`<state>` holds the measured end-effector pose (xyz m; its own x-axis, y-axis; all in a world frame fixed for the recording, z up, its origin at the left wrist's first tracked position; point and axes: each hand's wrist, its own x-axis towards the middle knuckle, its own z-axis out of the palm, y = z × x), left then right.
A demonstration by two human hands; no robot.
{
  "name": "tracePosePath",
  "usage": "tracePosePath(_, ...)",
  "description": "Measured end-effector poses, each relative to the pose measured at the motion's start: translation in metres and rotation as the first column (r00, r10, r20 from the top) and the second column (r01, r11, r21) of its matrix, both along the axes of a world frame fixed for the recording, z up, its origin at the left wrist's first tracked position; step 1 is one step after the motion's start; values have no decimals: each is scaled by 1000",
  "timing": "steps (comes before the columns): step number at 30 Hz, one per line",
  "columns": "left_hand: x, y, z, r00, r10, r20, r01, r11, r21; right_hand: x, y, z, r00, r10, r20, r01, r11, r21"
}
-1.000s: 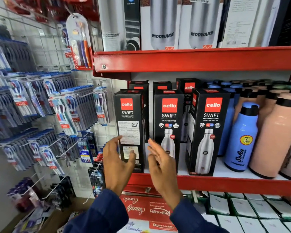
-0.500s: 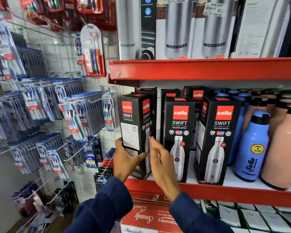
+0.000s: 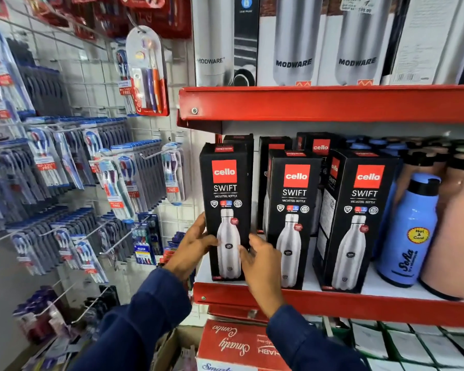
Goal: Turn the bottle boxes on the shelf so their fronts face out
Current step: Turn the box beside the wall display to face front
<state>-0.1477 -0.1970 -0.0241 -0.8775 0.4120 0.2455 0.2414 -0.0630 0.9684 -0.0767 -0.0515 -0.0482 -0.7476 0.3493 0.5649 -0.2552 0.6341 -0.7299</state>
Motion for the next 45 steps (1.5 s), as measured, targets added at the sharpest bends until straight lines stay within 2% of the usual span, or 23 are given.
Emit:
tracePosePath(4,-4,7,-16,999,9,33,-8,1000,-15,-3,3,-13,1000,-25,18,26,999,-22)
tracePosePath(9,5,7,-34,994,108,-18,-109,993,-51,2,4,-28,998,-15,64,15,1000,-13)
tracePosePath(12,11,4,-58,968,219,-125,-235,962,-137,7,3,-41,994,-4,113,4,1000,-5)
tracePosePath(15,20,5,-73,903,350,-250,-408,882,-236,9,2,-49,990,-17,141,13,1000,27)
tracePosePath(20,31,10,-77,815,433,-385,-548,793,-267,10,3,-51,980,-6,200,-3,999,44)
tracePosePath(24,36,8,-77,795,448,-410,-576,769,-277,16,4,-52,980,-12,200,-7,995,95)
tracePosePath(36,47,5,-78,786,452,-422,-593,746,-305,28,3,-50,984,11,180,-32,993,115)
tracePosePath(42,52,4,-75,780,480,-402,-611,725,-319,37,10,-45,978,63,200,-76,995,61)
tracePosePath(45,60,5,-73,753,539,-378,-646,715,-267,47,18,-47,985,80,150,-79,997,-15)
